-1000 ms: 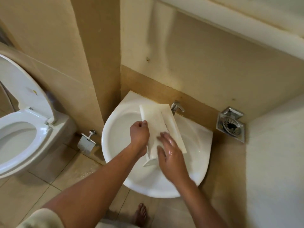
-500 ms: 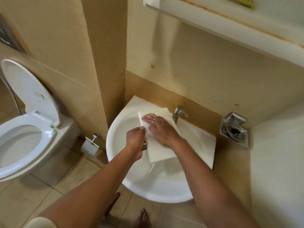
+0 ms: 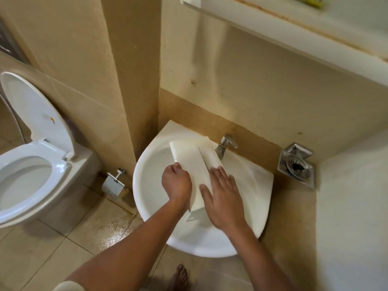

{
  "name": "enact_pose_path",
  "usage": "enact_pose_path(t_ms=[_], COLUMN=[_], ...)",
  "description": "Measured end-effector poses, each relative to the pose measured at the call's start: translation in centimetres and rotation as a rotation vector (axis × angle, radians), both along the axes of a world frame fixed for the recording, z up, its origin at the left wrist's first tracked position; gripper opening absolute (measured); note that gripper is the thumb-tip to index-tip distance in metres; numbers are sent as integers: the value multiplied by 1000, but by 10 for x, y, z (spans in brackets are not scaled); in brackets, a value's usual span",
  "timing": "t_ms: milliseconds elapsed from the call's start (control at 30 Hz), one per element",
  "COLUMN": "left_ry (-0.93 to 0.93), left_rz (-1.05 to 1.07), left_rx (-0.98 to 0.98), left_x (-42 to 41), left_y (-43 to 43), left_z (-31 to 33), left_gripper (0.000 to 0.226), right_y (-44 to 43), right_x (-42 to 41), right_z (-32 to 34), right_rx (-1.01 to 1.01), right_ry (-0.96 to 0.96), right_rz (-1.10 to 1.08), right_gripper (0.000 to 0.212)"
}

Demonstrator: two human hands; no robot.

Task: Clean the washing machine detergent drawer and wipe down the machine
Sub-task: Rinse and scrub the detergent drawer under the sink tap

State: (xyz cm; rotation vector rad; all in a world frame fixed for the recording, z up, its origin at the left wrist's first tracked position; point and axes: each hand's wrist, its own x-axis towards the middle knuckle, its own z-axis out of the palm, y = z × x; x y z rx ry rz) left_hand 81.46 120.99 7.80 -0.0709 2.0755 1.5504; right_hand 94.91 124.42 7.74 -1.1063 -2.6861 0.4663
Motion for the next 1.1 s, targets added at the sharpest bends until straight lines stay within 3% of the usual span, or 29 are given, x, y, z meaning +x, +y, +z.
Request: enact_pose_path(t_ms=[100,167,233,300,367,433,500,533,600,633,667,700,800,867,967,1033,1067,1100], left_ry=[83,158,201,223,242,251,245,240,220,216,211,208,197,190,184,188,188,189], left_rz=[-46,-58,-54,-93,-125,-133,-127,-117,-94,-91,-94,-98,-96,-100,-100,-106,-110,-112], left_rx=[47,74,68,32,4,-21,-30,-30,-26,-26,-27,-25,1,0,11,19,20,19], left_x=[10,6,-8,-21,-30,-36,-44,-48,-54,-56,-58,-59,-62,-62,-61,-61,-61,-60], left_y=[-7,-16,-25,-33,-37,-39,-42,-44,-48,-50,-52,-53,-53,-52,-51,-50,-49,-48], left_z=[-2,-4,-6,-5,-5,-7,-12,-14,-18,-19,-20,-22,-28,-30,-29,-30,-30,-29], left_gripper=[32,38,48,50,46,50,60,66,71,71,71,71,73,72,72,72,72,71], right_y=[-15,6,40,66,76,76,65,66,59,52,53,61,71,66,66,68,67,65], right_x=[28,26,15,-4,-25,-43,-53,-60,-59,-62,-63,-69,-83,-87,-84,-81,-73,-65], right_z=[-15,-16,-17,-30,-49,-70,-82,-84,-80,-74,-76,-87,-78,-79,-76,-87,-91,-96], right_rx=[-128,-350,-731,-1295,-1605,-1677,-1657,-1705,-1958,-2065,-1865,-1718,-1083,-1110,-1006,-1059,-1254,-1580], right_ry=[594,1005,1252,1293,1300,1284,1339,1252,1349,1470,1543,1471,734,855,801,809,1011,1271], right_rz=[-160,-572,-1025,-1195,-1246,-1198,-1014,-929,-741,-715,-693,-810,-826,-833,-797,-733,-643,-531], right_gripper=[33,13,11,18,25,22,18,19,22,10,12,17,24,28,37,24,14,26])
